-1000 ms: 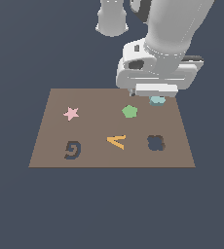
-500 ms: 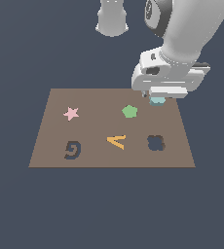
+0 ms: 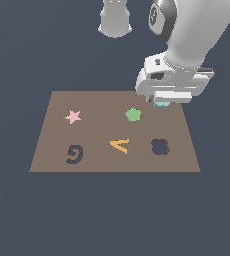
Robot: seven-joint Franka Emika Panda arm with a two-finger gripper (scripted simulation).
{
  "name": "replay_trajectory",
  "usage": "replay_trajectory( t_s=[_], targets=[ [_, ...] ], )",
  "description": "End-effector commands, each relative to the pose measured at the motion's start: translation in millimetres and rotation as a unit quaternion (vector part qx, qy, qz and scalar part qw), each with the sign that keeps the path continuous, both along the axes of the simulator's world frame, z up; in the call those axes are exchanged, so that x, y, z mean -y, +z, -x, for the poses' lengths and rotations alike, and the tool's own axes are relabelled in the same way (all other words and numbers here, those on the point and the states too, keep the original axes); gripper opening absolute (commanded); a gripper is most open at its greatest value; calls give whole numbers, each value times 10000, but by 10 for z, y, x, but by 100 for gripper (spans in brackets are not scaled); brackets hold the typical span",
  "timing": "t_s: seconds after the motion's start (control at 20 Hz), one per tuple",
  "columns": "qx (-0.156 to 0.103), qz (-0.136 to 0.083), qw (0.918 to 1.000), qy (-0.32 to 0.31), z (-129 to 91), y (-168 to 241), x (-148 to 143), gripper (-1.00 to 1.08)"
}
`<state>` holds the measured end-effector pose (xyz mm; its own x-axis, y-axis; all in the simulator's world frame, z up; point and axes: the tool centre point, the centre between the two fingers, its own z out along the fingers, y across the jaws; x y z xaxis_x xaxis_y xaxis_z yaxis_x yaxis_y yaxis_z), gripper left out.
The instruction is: Insert a designated object into the corresponding slot on a board.
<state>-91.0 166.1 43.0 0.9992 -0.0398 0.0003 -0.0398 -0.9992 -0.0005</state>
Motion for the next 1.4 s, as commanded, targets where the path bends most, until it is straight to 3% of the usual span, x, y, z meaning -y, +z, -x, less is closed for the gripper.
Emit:
replay_trajectory(
  t_s=[0.0,0.2,0.25,0.95,1.35],
  targets=[
    [-3,2,10000,-4,3,-77,1,100],
    [-3,2,10000,-4,4,-133,-1,100],
    [-3,2,10000,-4,4,-133,-1,-100],
    [0,1,10000,-33,0,-124,-10,-100],
    [0,0,9990,-440,-82,-118,-69,-100]
  ],
)
